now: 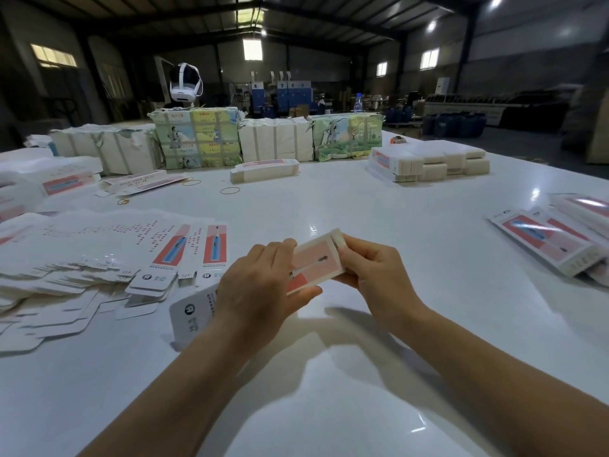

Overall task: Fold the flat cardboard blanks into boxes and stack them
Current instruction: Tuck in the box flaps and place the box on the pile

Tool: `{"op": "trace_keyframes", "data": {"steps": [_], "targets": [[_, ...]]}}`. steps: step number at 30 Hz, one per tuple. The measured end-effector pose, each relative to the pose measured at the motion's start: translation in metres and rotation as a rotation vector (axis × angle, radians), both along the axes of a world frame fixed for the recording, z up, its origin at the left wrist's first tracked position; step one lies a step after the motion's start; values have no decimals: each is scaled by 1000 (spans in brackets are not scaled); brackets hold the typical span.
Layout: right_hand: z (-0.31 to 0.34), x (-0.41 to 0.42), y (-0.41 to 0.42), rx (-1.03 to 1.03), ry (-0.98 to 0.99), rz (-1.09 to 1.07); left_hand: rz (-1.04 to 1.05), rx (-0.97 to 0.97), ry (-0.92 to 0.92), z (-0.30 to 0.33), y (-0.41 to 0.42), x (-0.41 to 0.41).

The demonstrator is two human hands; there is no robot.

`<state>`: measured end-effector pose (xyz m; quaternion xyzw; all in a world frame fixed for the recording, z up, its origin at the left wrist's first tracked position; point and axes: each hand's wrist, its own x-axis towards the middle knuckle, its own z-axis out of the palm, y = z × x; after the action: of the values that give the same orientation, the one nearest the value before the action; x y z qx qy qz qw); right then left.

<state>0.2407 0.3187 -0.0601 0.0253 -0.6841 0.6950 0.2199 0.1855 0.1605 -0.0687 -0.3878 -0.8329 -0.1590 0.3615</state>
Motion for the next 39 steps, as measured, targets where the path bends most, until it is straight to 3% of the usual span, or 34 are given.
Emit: {"op": "trace_keyframes", "data": {"steps": [8,19,26,30,36,39], "targets": [[-7,-1,0,309,-7,-223,17,-46,38,0,5,-1],[-11,5,-14,707,37,-296,112,-61,-15,3,8,12],[-14,4,-16,703,-45,-212,170,-123,2,11,2,13],[-9,3,-16,702,-30,-152,90,-144,-15,13,-1,10],[-8,4,-1,1212,134,-13,-135,-187,-34,6,-13,-7],[-13,3,-2,1324,204,-35,-127,-179,-39,-4,-21,-24]]}}
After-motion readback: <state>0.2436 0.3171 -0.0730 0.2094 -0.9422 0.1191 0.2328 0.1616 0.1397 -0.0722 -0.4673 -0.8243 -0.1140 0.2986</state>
